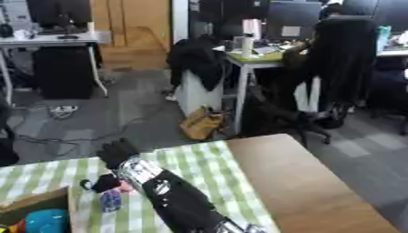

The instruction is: Pick up objects on the table and place them in the box.

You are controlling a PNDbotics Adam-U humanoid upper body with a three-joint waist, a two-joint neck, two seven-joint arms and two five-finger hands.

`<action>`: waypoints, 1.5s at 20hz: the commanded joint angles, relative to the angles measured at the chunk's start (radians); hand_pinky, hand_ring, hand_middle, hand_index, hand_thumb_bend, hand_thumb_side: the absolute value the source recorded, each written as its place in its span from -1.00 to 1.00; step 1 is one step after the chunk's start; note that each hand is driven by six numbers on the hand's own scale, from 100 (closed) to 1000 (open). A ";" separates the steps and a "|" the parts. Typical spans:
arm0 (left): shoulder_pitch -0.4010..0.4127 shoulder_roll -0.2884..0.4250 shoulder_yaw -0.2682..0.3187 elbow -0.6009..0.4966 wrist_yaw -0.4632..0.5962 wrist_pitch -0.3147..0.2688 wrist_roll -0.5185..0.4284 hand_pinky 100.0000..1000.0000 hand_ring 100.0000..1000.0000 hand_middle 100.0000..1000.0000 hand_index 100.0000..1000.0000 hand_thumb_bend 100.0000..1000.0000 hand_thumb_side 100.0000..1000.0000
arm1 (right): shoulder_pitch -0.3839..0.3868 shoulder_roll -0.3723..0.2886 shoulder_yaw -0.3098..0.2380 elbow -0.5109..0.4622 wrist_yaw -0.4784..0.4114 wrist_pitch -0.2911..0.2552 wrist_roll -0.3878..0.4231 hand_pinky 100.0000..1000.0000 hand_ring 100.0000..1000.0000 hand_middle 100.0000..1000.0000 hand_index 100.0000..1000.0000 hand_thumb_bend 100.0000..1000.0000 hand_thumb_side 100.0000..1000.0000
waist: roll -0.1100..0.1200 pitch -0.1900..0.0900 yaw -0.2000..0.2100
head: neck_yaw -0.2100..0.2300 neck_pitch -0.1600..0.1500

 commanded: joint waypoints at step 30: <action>-0.047 -0.013 0.003 -0.013 0.004 -0.015 0.016 0.64 0.72 0.65 0.73 -0.71 1.00 | 0.001 -0.018 -0.033 0.050 -0.175 -0.098 0.075 0.75 0.73 0.70 0.85 0.16 1.00 | 0.015 0.020 0.018 | -0.077 -0.007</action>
